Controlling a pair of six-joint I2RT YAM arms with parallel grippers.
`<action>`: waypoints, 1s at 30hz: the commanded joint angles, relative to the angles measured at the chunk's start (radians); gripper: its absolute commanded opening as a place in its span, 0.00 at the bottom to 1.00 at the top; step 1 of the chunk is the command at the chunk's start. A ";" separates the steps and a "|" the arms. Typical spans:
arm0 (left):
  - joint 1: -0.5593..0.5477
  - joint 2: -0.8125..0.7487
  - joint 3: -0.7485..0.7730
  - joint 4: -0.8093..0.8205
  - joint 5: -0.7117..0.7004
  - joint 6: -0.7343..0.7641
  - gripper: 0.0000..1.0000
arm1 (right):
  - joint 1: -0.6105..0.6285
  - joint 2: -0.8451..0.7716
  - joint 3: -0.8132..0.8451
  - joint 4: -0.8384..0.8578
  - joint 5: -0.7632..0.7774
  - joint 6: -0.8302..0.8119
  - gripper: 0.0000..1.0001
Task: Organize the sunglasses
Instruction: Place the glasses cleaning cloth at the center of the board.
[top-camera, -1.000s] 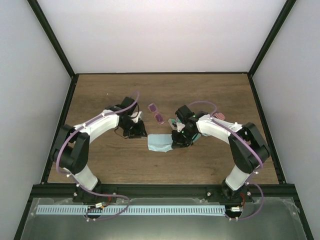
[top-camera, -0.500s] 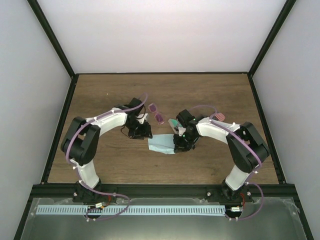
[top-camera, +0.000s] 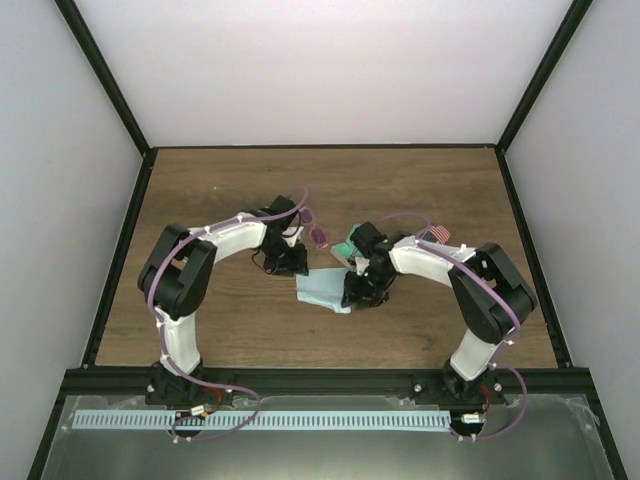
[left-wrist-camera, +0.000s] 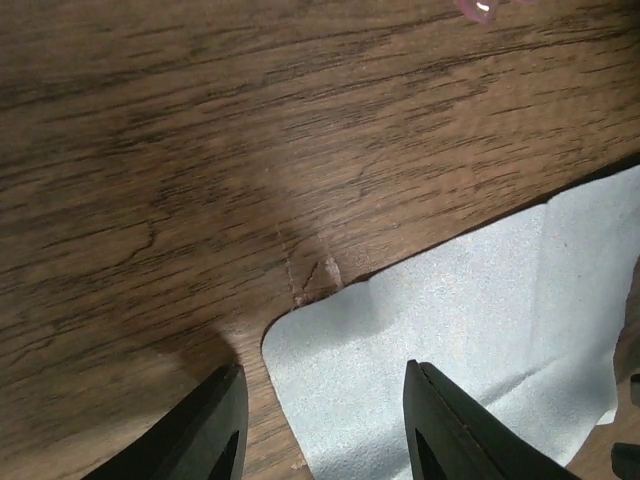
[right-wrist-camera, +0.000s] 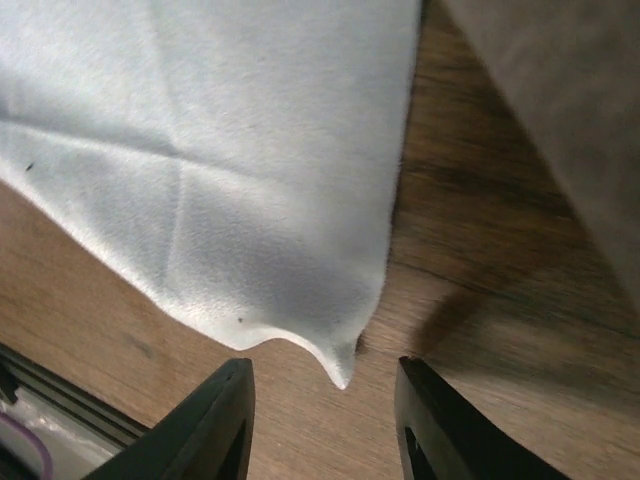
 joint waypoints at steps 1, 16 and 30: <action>-0.009 0.042 0.027 0.011 -0.029 0.003 0.44 | 0.004 -0.012 0.063 -0.063 0.088 -0.004 0.42; -0.016 0.068 0.036 0.003 -0.048 0.003 0.33 | -0.042 0.073 0.203 -0.022 0.228 -0.020 0.44; -0.030 0.078 0.035 -0.015 -0.074 0.004 0.18 | -0.042 0.170 0.285 -0.019 0.295 -0.039 0.41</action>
